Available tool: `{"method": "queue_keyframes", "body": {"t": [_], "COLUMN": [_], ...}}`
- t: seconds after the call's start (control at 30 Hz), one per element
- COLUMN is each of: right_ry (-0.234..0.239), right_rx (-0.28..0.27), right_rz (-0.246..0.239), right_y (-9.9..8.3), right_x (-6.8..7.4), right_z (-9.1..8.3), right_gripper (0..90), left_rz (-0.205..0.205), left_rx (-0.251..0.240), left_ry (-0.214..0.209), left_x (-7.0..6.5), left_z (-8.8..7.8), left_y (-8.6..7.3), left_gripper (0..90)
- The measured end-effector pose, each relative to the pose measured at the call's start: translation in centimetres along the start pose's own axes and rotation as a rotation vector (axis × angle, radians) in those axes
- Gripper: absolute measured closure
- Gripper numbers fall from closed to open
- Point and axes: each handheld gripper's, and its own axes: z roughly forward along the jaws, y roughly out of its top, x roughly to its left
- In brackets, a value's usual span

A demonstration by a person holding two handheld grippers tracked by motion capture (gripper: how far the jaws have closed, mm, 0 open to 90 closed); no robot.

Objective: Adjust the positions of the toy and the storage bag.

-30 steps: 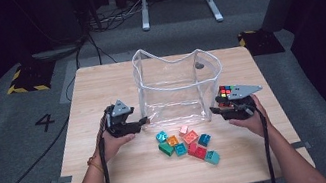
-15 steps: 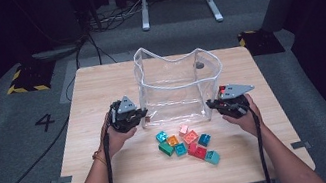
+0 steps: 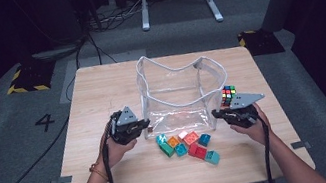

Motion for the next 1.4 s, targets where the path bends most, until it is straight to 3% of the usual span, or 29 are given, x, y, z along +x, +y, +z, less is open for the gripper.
{"method": "queue_keyframes", "body": {"t": [0.1, 0.2, 0.63, 0.83, 0.93, 1.1, 1.13, 1.17, 1.23, 1.27, 1.33, 1.4], "right_ry": [0.004, 0.012, 0.037, 0.026, 0.021, -0.045, -0.075, -0.075, -0.128, -0.154, -0.167, -0.212], "right_rx": [0.007, -0.007, -0.016, -0.026, -0.026, -0.022, -0.018, -0.018, -0.005, 0.003, 0.01, 0.041], "right_rz": [0.021, -0.011, -0.009, 0.011, 0.013, 0.053, 0.084, 0.084, 0.106, 0.14, 0.152, 0.174], "right_y": [-0.2, -0.5, -1.2, -1.6, -2.1, -3.7, -4.3, -4.3, -4.6, -4.9, -5.1, -5.1], "right_x": [0.4, 0.6, 2.0, 1.5, 1.2, -0.1, -0.9, -0.9, -1.7, -2.4, -2.8, -3.4], "right_z": [-0.4, -0.8, -2.1, -2.9, -3.8, -5.2, -5.5, -5.5, -5.5, -5.2, -5.0, -4.4], "right_gripper": [87.5, 87.5, 86.0, 75.3, 70.4, 62.1, 57.6, 57.6, 52.5, 46.3, 43.5, 34.3], "left_rz": [0.008, 0.018, 0.023, 0.012, 0.012, -0.026, -0.019, -0.019, -0.022, -0.036, -0.046, -0.049], "left_rx": [-0.001, -0.005, -0.016, -0.012, 0.019, 0.06, 0.094, 0.094, 0.129, 0.146, 0.154, 0.171], "left_ry": [-0.003, 0.002, -0.015, 0.002, 0.028, 0.077, 0.094, 0.094, 0.11, 0.107, 0.115, 0.123], "left_x": [-0.5, -1.1, -2.3, -1.9, -1.6, -1.1, -0.9, -0.9, -0.6, -0.5, -0.5, -0.3], "left_z": [-0.2, -0.5, -1.3, -2.1, -2.4, -2.7, -2.9, -2.9, -3.0, -3.0, -3.0, -2.9], "left_y": [-0.2, -0.4, -1.3, -2.2, -3.0, -4.8, -5.6, -5.6, -6.4, -7.0, -7.3, -7.7], "left_gripper": [86.7, 86.6, 84.8, 75.7, 70.6, 65.2, 63.0, 61.5, 59.6, 57.0, 52.0, 47.4]}}
